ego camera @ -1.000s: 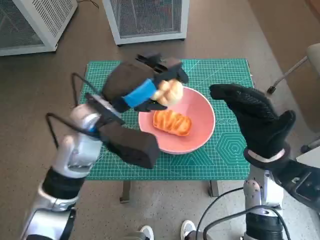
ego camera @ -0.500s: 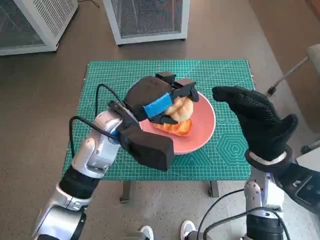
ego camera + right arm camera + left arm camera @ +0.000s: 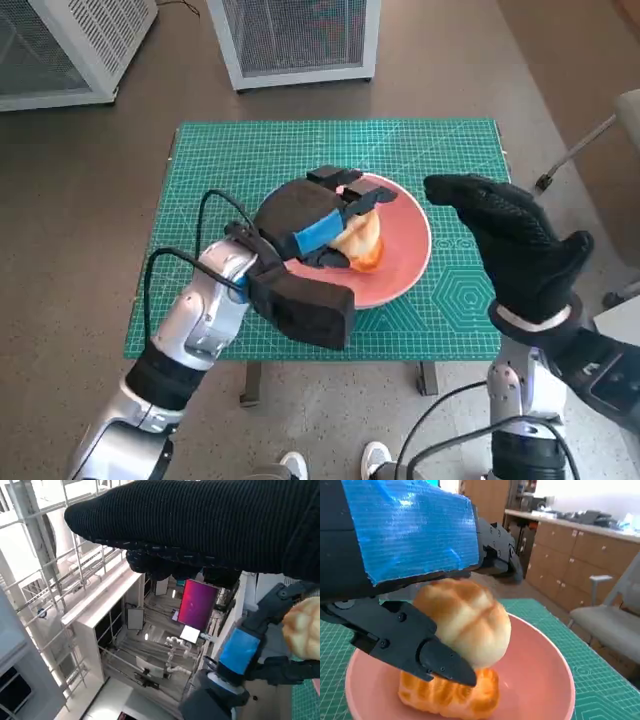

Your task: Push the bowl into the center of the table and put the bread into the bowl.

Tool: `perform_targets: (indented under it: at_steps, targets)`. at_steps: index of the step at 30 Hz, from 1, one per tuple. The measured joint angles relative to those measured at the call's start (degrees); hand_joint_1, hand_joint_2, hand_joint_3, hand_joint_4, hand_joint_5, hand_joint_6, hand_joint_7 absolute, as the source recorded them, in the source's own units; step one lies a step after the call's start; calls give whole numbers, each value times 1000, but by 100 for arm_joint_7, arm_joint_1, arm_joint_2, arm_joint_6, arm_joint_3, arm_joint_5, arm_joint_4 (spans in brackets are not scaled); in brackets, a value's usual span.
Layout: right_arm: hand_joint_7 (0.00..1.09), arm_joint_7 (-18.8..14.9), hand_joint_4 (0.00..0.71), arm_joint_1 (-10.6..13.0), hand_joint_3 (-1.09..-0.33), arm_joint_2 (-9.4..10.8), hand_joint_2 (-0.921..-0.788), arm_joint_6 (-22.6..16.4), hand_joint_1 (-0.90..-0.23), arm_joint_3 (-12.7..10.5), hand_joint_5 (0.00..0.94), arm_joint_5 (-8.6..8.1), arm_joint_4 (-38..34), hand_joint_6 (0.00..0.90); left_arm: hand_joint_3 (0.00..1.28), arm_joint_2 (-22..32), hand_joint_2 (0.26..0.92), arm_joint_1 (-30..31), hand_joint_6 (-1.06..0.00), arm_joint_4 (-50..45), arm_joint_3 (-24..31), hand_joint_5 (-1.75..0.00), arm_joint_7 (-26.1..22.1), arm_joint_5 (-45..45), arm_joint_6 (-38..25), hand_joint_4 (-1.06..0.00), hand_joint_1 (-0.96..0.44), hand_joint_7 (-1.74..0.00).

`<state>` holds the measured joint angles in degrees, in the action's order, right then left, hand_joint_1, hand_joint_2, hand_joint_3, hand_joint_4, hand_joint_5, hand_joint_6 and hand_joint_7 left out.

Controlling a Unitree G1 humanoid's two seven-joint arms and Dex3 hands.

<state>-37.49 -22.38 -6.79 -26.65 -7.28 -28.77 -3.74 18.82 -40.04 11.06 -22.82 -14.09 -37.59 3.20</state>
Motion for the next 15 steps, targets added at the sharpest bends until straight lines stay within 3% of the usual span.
perform_targets:
  at_steps: [15]
  targets:
    - [831, -1, 393, 1, -501, 10, -921, 28, -400, 1, 4, -26, -115, 35, 87, -43, 921, 399, -160, 37, 423, 0, 262, 615, 324, -77, -621, -149]
